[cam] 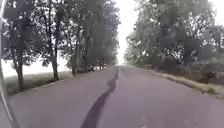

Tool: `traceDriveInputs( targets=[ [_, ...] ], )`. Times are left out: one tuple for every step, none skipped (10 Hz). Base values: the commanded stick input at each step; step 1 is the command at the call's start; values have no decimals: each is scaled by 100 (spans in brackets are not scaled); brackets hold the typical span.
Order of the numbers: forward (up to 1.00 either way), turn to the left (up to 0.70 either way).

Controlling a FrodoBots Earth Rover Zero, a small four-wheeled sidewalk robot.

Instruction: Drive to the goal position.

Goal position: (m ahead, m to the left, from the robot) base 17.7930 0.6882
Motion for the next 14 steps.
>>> traceDriveInputs(
  targets=[
    [70,0],
    [70,0],
    [70,0],
    [70,0],
    [70,0],
    [70,0],
    [70,0],
    [70,0],
    [70,0],
    [70,0],
    [70,0],
    [70,0],
    [70,0],
    [70,0]
  ],
)
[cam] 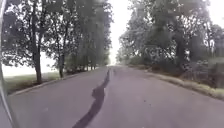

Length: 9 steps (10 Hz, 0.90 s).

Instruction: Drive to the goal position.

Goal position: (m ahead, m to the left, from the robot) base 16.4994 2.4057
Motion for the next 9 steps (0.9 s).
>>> traceDriveInputs(
  targets=[
    [70,0],
    [70,0],
    [70,0],
    [70,0],
    [70,0],
    [70,0],
    [70,0],
    [70,-4],
    [70,-16]
  ],
)
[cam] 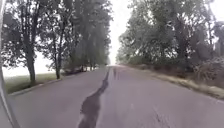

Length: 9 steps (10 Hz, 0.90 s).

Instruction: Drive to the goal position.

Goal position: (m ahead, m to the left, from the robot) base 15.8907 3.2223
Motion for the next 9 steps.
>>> traceDriveInputs(
  targets=[
    [70,-29],
    [70,-33],
    [70,-34],
    [70,-9],
    [70,0],
    [70,0],
    [70,0],
    [70,0],
    [70,0]
  ],
)
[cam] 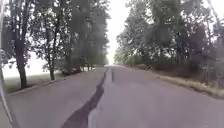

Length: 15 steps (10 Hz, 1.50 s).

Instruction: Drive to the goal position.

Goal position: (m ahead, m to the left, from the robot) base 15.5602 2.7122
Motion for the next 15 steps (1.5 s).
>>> traceDriveInputs(
  targets=[
    [70,0],
    [70,0],
    [70,0],
    [70,0],
    [70,0],
    [70,0],
    [70,0],
    [70,0],
    [70,0],
    [70,0],
    [70,0],
    [70,0],
    [70,0],
    [70,0],
    [70,0]
  ],
)
